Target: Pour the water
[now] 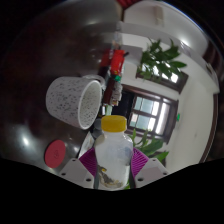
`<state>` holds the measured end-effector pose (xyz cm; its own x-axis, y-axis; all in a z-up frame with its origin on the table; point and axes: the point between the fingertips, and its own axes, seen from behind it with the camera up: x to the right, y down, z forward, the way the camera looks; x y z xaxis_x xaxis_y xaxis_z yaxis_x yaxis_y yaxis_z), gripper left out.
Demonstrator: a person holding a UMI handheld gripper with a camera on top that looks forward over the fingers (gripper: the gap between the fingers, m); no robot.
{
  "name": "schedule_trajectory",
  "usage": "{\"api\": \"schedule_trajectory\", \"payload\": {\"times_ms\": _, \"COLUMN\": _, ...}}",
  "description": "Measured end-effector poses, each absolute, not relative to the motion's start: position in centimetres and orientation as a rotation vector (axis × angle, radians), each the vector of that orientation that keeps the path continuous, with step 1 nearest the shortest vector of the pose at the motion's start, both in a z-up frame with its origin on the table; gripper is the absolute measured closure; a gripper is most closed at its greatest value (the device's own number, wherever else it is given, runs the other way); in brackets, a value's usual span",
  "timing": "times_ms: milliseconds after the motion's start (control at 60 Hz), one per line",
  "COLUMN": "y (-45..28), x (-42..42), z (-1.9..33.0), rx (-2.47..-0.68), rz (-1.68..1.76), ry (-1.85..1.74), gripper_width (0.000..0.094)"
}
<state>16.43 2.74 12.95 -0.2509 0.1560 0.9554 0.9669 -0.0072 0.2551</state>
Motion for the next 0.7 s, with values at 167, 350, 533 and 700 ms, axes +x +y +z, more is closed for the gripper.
{"api": "schedule_trajectory", "payload": {"times_ms": 167, "y": 3.4, "x": 15.1, "z": 13.4, "rx": -0.999, "rz": -1.542, "ry": -1.651, "gripper_width": 0.0527}}
{"api": "schedule_trajectory", "payload": {"times_ms": 350, "y": 3.8, "x": 14.5, "z": 13.2, "rx": -0.952, "rz": -1.577, "ry": -1.685, "gripper_width": 0.0505}}
{"api": "schedule_trajectory", "payload": {"times_ms": 533, "y": 3.2, "x": 15.2, "z": 14.2, "rx": -1.132, "rz": -1.392, "ry": -1.525, "gripper_width": 0.0504}}
{"api": "schedule_trajectory", "payload": {"times_ms": 700, "y": 2.4, "x": 17.0, "z": 14.9, "rx": -1.512, "rz": -0.944, "ry": -1.138, "gripper_width": 0.0505}}
